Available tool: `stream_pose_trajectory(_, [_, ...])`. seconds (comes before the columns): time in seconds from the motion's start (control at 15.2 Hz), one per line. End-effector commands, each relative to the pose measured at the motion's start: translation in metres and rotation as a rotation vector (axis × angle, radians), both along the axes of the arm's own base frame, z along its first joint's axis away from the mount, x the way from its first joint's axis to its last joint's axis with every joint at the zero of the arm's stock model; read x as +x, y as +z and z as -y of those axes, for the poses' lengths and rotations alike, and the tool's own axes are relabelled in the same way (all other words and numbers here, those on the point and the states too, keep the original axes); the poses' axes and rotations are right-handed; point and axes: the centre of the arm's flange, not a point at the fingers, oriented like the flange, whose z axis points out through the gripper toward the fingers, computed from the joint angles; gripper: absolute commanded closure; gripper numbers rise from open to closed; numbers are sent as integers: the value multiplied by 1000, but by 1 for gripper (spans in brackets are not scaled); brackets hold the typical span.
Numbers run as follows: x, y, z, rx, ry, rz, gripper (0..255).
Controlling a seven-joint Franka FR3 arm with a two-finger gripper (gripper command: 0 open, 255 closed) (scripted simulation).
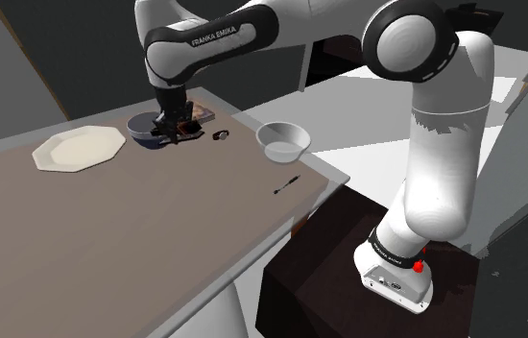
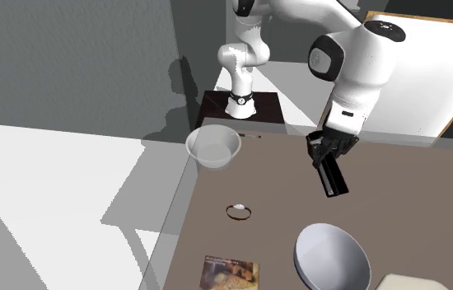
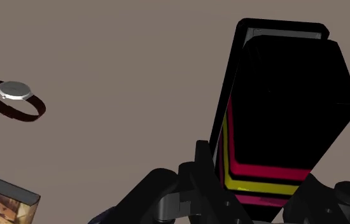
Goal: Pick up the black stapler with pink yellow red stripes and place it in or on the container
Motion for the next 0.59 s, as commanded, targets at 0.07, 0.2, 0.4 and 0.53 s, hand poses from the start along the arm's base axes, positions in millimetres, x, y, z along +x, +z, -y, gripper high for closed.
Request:
stream_pose_trajectory(0.07, [-6,11,12,0,0,0,255])
stream_pose_trajectory(0.2, [-17,10,36,0,0,0,255])
stream_pose_trajectory(0.4, [-34,9,72,0,0,0,255])
stream_pose_trajectory(0.53, [-45,9,96,0,0,0,255])
